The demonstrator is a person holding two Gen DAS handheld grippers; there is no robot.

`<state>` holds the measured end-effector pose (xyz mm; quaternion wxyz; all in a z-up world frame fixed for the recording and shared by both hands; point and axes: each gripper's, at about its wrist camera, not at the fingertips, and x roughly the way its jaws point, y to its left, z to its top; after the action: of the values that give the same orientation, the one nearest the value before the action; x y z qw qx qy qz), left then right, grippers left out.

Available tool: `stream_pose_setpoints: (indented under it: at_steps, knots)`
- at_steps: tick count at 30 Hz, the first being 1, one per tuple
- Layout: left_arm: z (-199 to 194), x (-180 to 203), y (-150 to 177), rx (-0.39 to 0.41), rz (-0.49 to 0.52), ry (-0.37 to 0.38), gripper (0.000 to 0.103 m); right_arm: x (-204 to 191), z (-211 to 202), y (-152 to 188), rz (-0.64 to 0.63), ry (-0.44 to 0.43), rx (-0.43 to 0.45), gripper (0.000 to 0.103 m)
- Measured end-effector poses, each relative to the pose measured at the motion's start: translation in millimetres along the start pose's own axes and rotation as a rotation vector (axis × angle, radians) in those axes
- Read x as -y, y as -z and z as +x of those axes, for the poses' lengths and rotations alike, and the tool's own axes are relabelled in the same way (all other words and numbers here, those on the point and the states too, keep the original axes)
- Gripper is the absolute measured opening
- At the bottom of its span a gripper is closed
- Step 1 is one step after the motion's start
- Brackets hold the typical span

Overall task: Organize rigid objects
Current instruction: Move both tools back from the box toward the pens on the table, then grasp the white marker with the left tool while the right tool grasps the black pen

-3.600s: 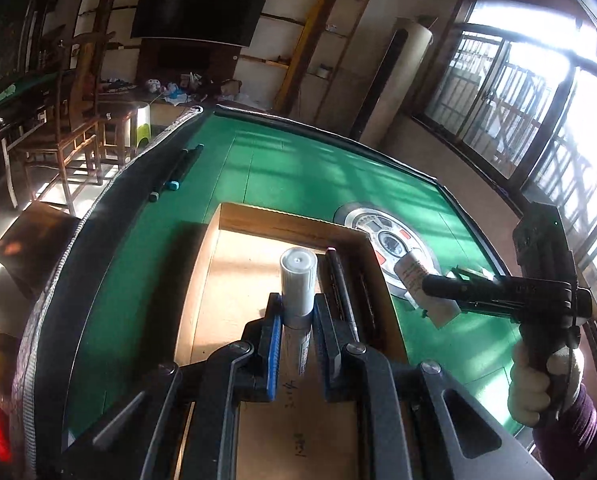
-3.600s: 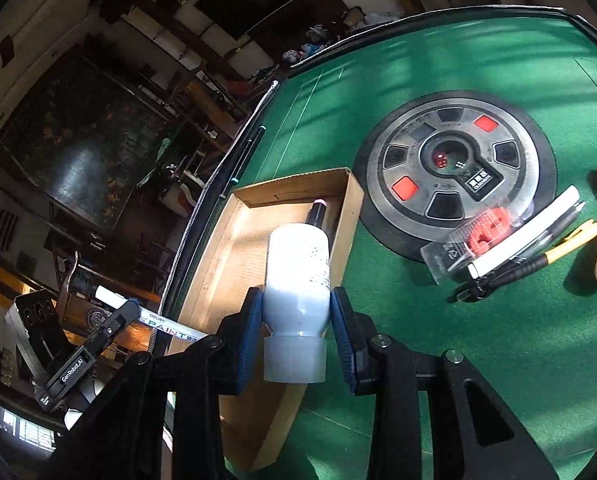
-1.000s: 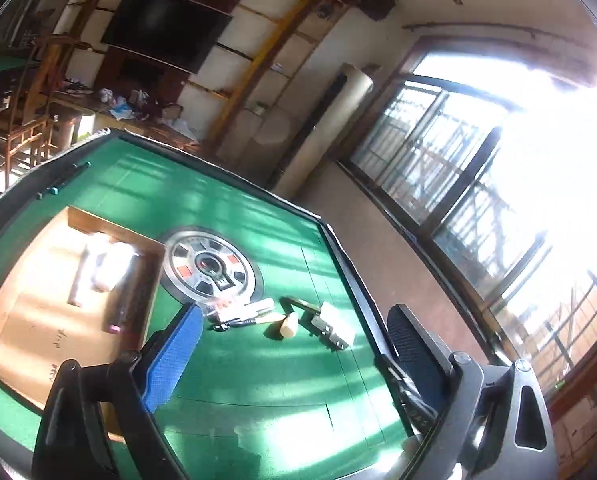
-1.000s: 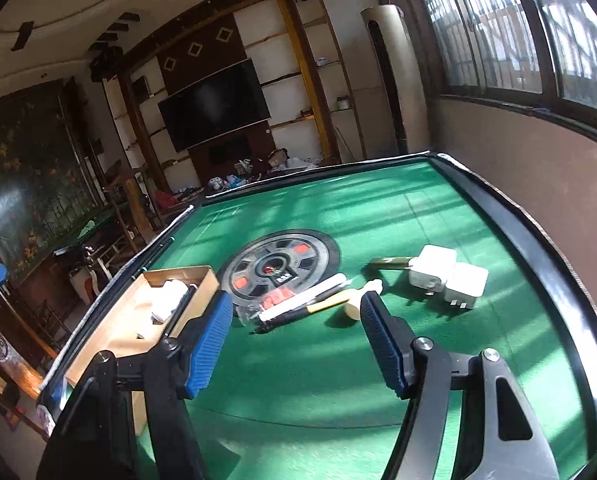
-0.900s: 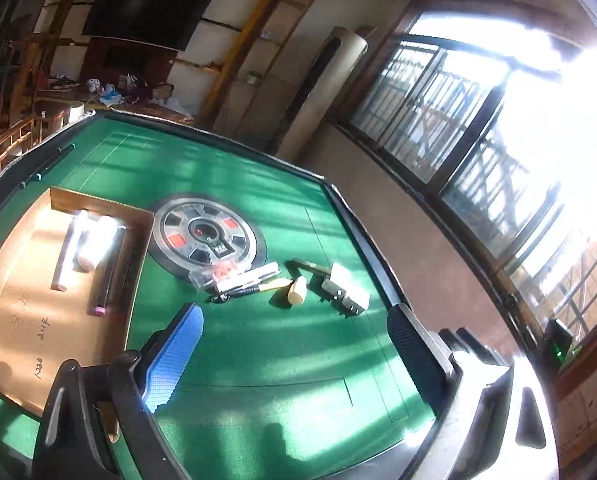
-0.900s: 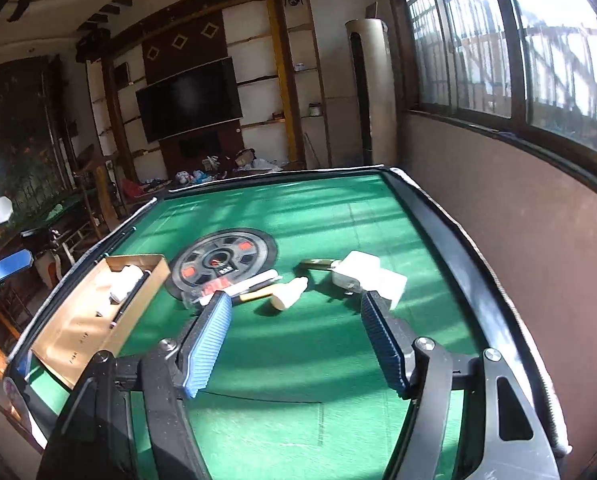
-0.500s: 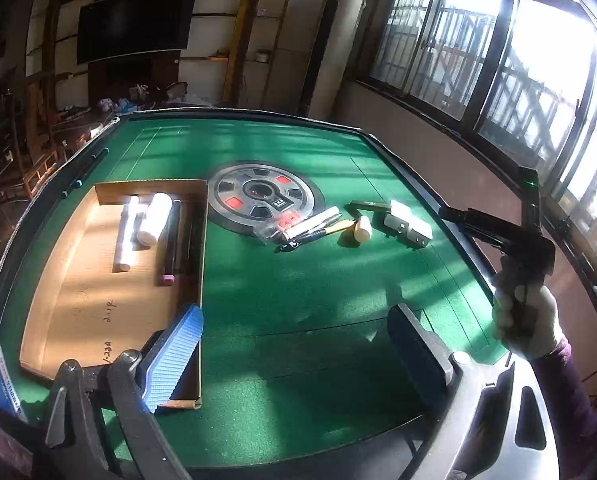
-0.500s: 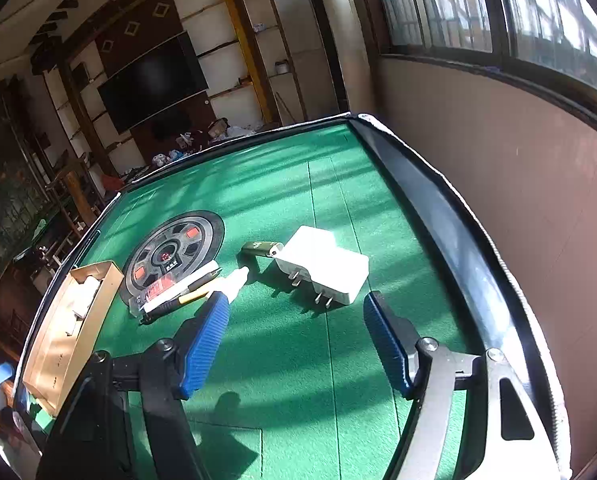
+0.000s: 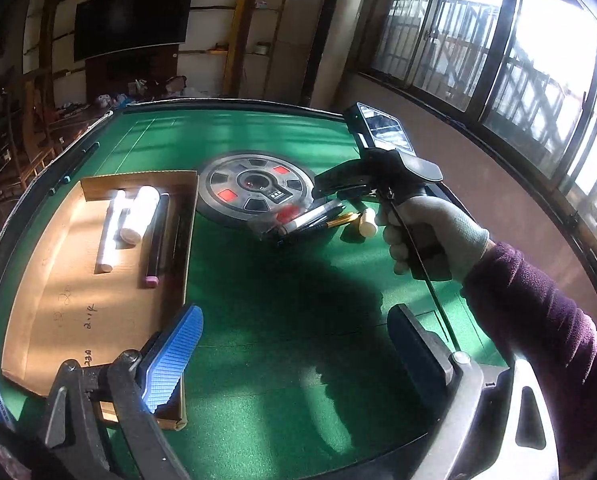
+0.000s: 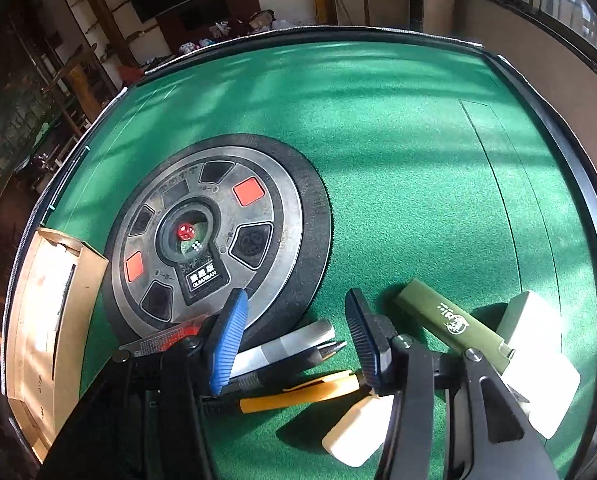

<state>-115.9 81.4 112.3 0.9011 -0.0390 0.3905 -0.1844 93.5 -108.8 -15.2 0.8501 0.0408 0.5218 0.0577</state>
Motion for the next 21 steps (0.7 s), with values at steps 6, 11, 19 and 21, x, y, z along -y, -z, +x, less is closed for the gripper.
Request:
stream_pose_setpoints:
  at_steps: [6,11,19,21]
  knots:
    - [10,-8,-1,-0.012,-0.023,0.002,0.095,-14,-10,40,-0.128,0.034,-0.036,0.033]
    - [19,-8,0,-0.020,-0.018,0.002,0.095,-24,-43,97,-0.232,-0.089,-0.090,0.034]
    - [64,29,2,-0.060,0.145,0.000,0.086,75,-114,125,0.105,-0.198,0.321,0.053]
    - [80,41,0,-0.078,0.232,-0.005,0.068,94,-109,125,0.177,-0.231,0.313,0.053]
